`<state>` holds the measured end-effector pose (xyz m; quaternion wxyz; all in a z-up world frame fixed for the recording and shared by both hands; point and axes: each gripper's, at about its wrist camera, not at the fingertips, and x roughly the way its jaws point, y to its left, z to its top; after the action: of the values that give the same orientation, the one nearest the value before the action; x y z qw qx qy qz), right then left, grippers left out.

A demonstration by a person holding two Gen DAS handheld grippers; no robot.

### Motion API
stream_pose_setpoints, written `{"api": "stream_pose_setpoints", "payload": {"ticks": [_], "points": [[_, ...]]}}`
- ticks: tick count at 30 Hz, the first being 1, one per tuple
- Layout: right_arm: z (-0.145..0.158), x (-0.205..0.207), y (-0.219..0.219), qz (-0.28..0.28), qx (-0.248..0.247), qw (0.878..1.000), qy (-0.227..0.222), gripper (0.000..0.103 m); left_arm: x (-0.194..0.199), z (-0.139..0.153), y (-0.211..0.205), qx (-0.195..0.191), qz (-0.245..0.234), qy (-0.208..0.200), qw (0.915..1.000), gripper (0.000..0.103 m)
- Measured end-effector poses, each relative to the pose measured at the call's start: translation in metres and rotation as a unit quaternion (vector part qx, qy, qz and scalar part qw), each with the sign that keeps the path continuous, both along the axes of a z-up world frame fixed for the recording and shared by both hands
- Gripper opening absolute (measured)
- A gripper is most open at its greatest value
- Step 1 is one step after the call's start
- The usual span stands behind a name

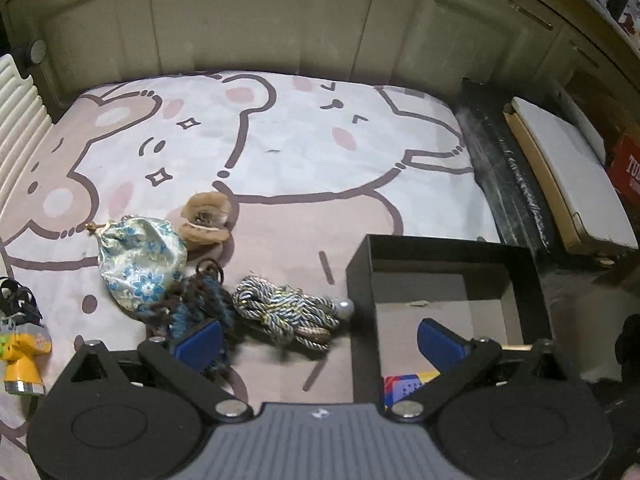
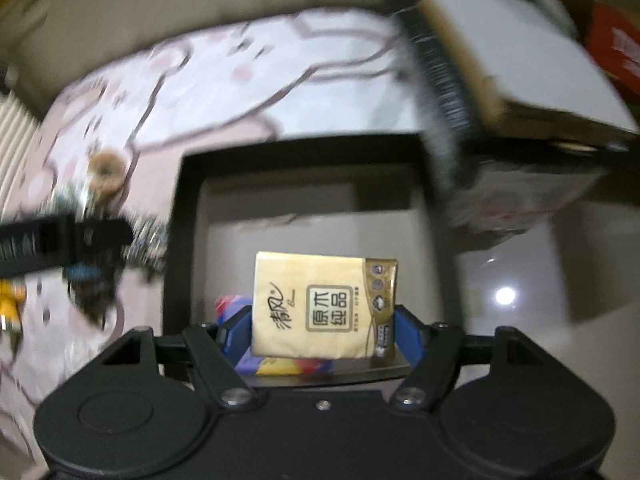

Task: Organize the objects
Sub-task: 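Release the card box with the left tool while the right tool lowers the tissue pack into the box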

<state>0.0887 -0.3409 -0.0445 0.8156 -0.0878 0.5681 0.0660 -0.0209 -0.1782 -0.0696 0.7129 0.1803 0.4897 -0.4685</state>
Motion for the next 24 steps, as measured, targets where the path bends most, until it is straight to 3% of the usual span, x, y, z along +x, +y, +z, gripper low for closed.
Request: {"api": "stream_pose_setpoints", "payload": {"ticks": [6,10,11,16,17,20,22,24], "points": [[-0.027,0.005,0.024,0.027,-0.010,0.999,0.044,0.075,0.003,-0.005,-0.004,-0.001,-0.013,-0.009,0.9999,0.102],[-0.033,0.004,0.017,0.010,0.015,0.997,0.069,0.094,0.004,-0.009,-0.007,0.003,-0.022,-0.007,0.9997,0.102],[-0.031,0.004,0.015,0.006,0.019,0.997,0.071,0.094,0.005,-0.011,-0.008,0.005,-0.022,-0.005,0.9997,0.102],[-0.004,0.009,-0.003,-0.043,0.049,0.998,0.022,0.092,0.006,-0.015,-0.011,0.007,-0.029,0.003,0.9995,0.102],[0.001,0.012,-0.012,-0.070,0.062,0.996,0.008,0.090,0.006,-0.015,-0.012,0.007,-0.032,0.003,0.9995,0.102],[0.004,0.020,-0.035,-0.141,0.069,0.987,-0.014,0.061,0.006,-0.017,-0.013,0.007,-0.037,0.003,0.9993,0.102],[-0.001,0.022,-0.038,-0.149,0.036,0.988,-0.015,0.034,0.006,-0.018,-0.014,0.008,-0.040,0.004,0.9991,0.102],[-0.011,0.024,-0.032,-0.130,-0.016,0.991,-0.009,0.022,0.006,-0.019,-0.015,0.009,-0.042,0.004,0.9991,0.102]]}}
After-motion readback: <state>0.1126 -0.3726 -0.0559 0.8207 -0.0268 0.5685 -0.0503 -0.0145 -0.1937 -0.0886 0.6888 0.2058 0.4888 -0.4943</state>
